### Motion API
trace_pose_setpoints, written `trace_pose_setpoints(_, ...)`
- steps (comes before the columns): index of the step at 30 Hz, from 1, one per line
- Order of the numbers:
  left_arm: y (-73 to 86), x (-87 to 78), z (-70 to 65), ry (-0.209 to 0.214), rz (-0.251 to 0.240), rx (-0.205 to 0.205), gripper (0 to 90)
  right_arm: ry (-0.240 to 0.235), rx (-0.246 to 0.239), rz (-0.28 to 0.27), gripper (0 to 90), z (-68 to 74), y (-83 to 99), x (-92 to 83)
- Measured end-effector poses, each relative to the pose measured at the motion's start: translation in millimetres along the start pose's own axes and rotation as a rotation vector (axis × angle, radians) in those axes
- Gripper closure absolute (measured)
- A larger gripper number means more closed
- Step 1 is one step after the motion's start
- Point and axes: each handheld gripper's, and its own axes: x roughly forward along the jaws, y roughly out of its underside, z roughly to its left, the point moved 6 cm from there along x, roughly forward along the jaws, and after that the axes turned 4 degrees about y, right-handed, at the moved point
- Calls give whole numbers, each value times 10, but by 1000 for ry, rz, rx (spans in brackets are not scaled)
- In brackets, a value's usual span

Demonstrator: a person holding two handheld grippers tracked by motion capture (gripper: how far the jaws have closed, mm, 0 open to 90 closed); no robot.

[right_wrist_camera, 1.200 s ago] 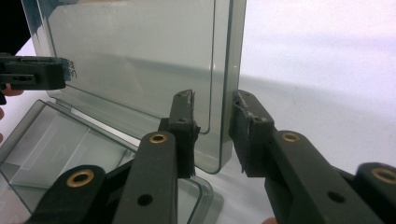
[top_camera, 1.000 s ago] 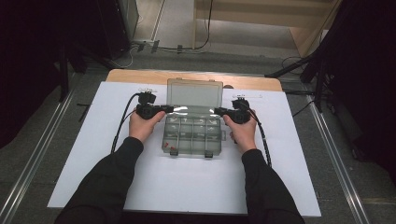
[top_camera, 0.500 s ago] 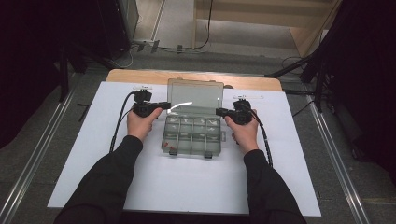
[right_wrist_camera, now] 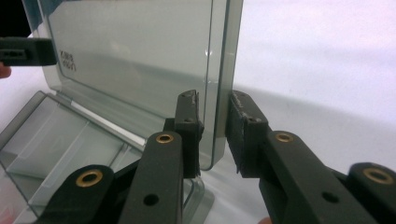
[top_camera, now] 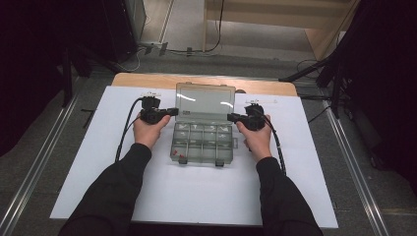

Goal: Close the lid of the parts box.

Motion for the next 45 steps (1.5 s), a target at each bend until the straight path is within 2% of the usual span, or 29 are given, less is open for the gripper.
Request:
trace_pose_setpoints(4, 3, -2, -11, 2, -13, 2, 839, 11, 23, -34, 780, -19, -129, -54)
trace_pose_setpoints(9, 3, -7, -17, 0, -13, 9, 839, 46, 19, -28, 817, 3, -286, -91)
trace_pose_setpoints(14, 9, -11, -13, 10, -11, -2, 835, 69, 8, -25, 854, 4, -288, -93)
trace_pose_setpoints(17, 6, -27, 3, 39, -10, -16, 821, 77, -1, -32, 857, 16, -280, -100)
trace_pose_setpoints(21, -38, -102, -12, 100, -41, -41, 700, 85, -11, -46, 858, 32, -273, -107)
trace_pose_setpoints(24, -81, -165, -13, 100, -63, -32, 700, 81, -10, -56, 857, 36, -260, -116)
trace_pose_setpoints(26, -100, -192, 0, 107, -73, -45, 714, 79, -15, -68, 857, 31, -255, -118)
trace_pose_setpoints(28, -114, -206, 21, 101, -83, -50, 763, 81, -16, -74, 857, 33, -250, -124)
trace_pose_setpoints(32, -130, -210, 51, 71, -81, -28, 878, 81, -25, -74, 857, 39, -242, -139)
trace_pose_setpoints(38, -206, -90, 131, 37, -48, -69, 898, 80, -36, -96, 856, 49, -226, -155)
trace_pose_setpoints(40, -219, -17, 149, 21, -24, -55, 898, 88, -32, -111, 857, 63, -216, -155)
trace_pose_setpoints(41, -223, 10, 164, 14, -15, -62, 898, 91, -29, -113, 857, 72, -211, -158)
trace_pose_setpoints(45, -266, 72, 194, 22, -8, -92, 898, 93, -41, -128, 857, 89, -200, -166)
